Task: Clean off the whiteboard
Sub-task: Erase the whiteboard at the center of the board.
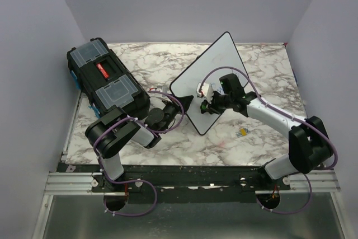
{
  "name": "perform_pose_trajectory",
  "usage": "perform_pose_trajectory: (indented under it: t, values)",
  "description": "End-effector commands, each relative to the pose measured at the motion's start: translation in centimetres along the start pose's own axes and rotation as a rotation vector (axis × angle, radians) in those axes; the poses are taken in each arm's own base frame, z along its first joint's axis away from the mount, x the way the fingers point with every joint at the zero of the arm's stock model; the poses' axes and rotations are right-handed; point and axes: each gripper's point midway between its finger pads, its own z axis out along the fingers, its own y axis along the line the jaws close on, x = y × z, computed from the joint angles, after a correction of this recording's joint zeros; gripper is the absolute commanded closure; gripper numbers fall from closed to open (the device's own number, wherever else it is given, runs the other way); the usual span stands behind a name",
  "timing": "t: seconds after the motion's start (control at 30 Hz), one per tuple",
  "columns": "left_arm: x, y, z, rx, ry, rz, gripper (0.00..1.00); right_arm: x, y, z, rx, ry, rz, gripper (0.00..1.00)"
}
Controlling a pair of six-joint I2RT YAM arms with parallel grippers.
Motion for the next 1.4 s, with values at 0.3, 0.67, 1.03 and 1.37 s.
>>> perform_pose_trajectory:
  t: [0.3,0.67,1.03,1.37]
  values:
    - [-2.4,-6.0,0.1,0.220,-0.056,-0.018,1.00,-6.8,-2.7,-0.9,0.104,-0.176,0.071,0.99]
    - [-2.4,-6.3,-0.1,0.234,-0.055,-0.022,1.00,-2.0,-6.9,-1.8,0.276,-0.052,0.197,0.99]
    - [-2.3,-6.5,0.0,0.240,-0.055,-0.025,1.00,-0.1,3.2,0.3,-0.198,-0.023,0.064,0.99]
    - [-2.0,-6.7,0.1,0.242,-0.039,-0.020,1.00,-5.4,-1.9,-1.1,0.065,-0.114,0.103,0.99]
